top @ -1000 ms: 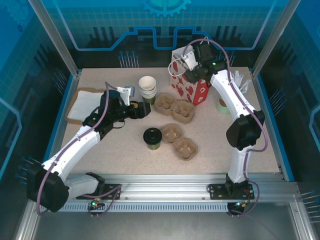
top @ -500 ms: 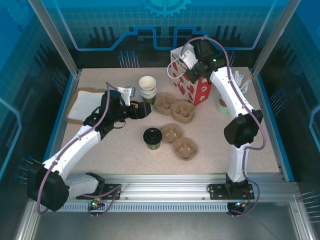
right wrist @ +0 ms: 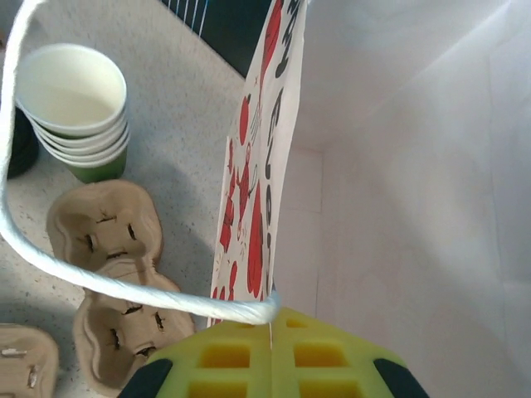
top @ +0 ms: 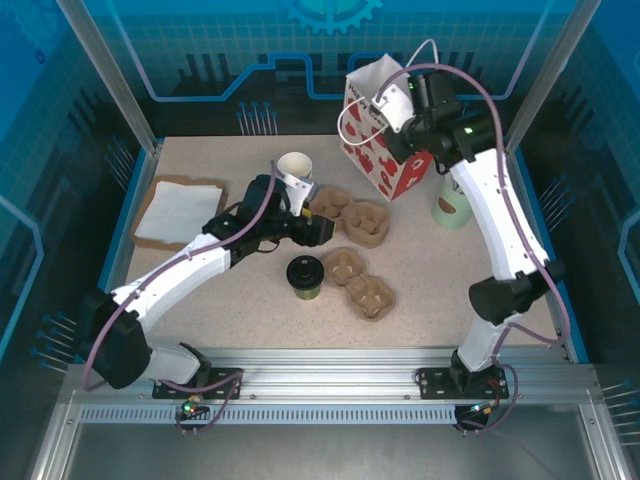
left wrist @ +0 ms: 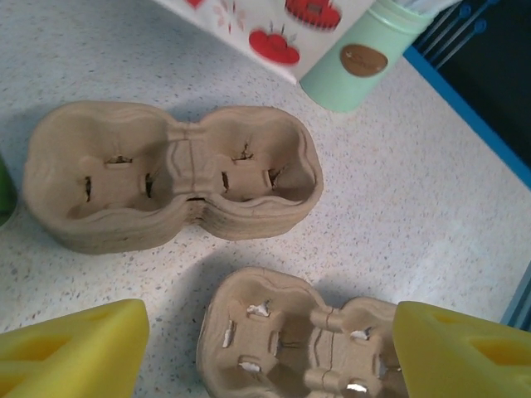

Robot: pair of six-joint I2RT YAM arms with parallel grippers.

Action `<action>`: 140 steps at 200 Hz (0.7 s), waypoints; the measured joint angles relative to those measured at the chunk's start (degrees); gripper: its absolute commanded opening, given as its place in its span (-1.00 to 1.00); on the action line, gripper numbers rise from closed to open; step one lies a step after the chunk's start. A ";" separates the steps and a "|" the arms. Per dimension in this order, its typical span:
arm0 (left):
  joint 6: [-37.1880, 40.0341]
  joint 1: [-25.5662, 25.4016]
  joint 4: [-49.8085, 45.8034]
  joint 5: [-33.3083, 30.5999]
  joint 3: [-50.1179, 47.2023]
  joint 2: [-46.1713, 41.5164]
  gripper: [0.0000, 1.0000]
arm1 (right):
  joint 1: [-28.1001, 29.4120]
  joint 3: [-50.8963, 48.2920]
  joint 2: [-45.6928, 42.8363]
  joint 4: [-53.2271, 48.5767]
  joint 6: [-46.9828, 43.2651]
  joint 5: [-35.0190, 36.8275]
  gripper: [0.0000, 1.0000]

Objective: Pack the takeout coffee

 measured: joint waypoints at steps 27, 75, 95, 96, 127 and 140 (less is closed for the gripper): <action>8.81 -0.39 -1.25 0.07 2.23 3.43 0.50 | 0.76 0.13 -5.60 -3.26 3.15 1.05 -1.00; 27.78 -0.63 -3.78 0.52 7.67 9.38 0.52 | 3.72 -7.39 -18.27 -8.66 9.81 1.70 -1.00; 35.01 -0.81 -5.11 0.68 9.42 11.54 0.54 | 4.94 -13.00 -24.39 -9.57 11.98 1.73 -1.00; 35.30 -0.81 -5.14 0.68 9.46 11.63 0.54 | 4.96 -13.22 -24.59 -9.62 12.09 1.75 -1.00; 44.94 -0.96 -7.63 0.66 12.22 15.32 0.57 | 5.18 -19.41 -30.23 -12.33 14.45 4.31 -1.00; 48.39 -1.01 -8.20 0.42 13.16 16.90 0.60 | 5.18 -21.29 -31.54 -13.38 15.26 5.95 -1.00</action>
